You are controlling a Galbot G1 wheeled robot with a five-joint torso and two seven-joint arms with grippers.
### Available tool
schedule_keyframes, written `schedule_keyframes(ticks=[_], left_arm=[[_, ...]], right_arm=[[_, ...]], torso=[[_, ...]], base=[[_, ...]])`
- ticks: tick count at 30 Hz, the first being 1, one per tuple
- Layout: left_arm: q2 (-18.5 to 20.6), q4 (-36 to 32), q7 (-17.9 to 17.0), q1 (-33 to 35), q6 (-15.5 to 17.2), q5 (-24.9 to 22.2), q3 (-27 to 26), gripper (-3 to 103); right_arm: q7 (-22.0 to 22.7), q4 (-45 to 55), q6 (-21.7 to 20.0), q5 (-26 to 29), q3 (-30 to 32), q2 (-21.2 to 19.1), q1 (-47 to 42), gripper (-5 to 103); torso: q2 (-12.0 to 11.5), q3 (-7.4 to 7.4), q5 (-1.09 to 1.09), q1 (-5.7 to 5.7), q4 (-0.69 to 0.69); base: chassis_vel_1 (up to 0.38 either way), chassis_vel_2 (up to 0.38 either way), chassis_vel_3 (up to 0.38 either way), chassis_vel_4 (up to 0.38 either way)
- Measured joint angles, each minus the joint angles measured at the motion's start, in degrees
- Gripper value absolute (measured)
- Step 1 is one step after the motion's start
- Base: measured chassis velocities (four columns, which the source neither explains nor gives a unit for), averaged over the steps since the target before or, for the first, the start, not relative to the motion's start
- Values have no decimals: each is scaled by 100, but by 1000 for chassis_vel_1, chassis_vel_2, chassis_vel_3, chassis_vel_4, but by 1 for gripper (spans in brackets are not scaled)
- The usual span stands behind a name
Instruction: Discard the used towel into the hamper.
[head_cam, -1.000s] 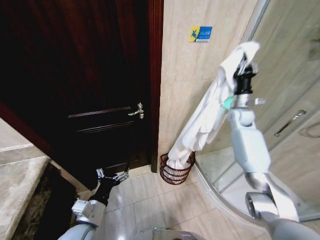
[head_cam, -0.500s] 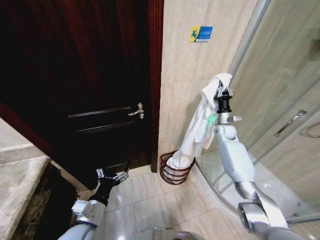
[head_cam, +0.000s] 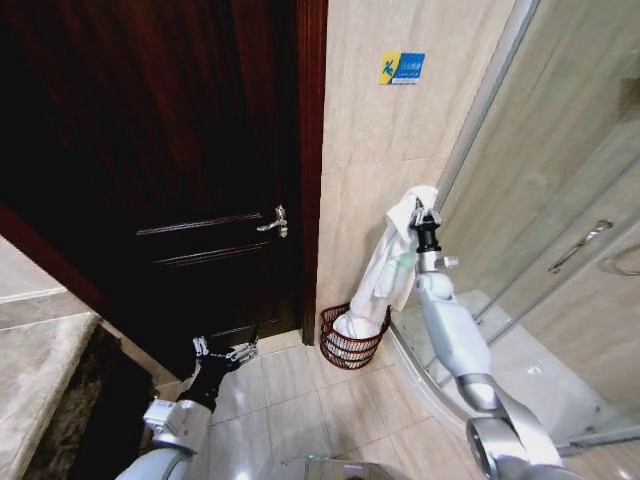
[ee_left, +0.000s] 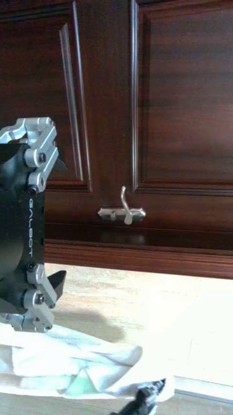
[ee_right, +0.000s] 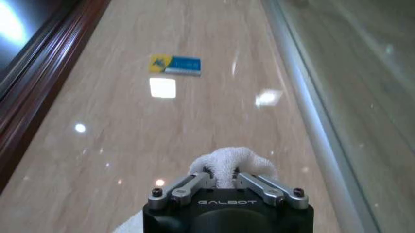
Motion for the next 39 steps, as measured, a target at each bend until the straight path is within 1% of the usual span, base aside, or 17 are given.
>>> schedule_keyframes(ticks=[9,14,17,19,21,22,24,25,27,29,33,39], left_arm=[[0,0,0,0,0,0,0,100],[0,0,0,0,0,0,0,100],[0,0,0,0,0,0,0,100],[0,0,0,0,0,0,0,100],[0,0,0,0,0,0,0,100],[0,0,0,0,0,0,0,100],[0,0,0,0,0,0,0,100],[0,0,0,0,0,0,0,100],[0,0,0,0,0,0,0,100],[0,0,0,0,0,0,0,100],[0,0,0,0,0,0,0,100],[0,0,0,0,0,0,0,100]], right_arm=[[-53,-125,90,-72,-55,207,-158,5],[46,-152,88,12,-180,374,-294,5],[124,-93,27,84,-244,418,-342,5],[329,106,-148,277,-416,534,-408,5],[425,211,-236,396,-488,634,-427,5],[425,211,-236,396,-488,634,-427,5],[503,250,-335,525,-383,826,-427,5],[503,250,-335,525,-383,826,-427,5],[665,218,-424,744,-300,889,-417,5],[769,132,-493,964,-290,832,-454,5],[795,-65,-551,1174,-221,750,-534,5],[822,-94,-563,1119,-157,719,-764,5]], torso=[[0,0,-1,0,0],[0,0,0,0,0],[0,0,-1,0,0],[0,0,-1,0,0],[0,0,-2,0,0],[0,0,-2,0,0],[0,0,0,0,2],[0,0,0,0,2],[0,0,-2,0,1],[0,0,0,0,0],[0,0,0,1,-1],[0,0,1,1,-1]], base=[[0,0,0,0],[0,0,0,0],[0,0,0,0],[0,0,0,0],[0,0,0,0],[0,0,0,0],[0,0,0,0],[0,0,0,0],[0,0,0,0],[0,0,0,0],[0,0,0,0],[0,0,0,0]])
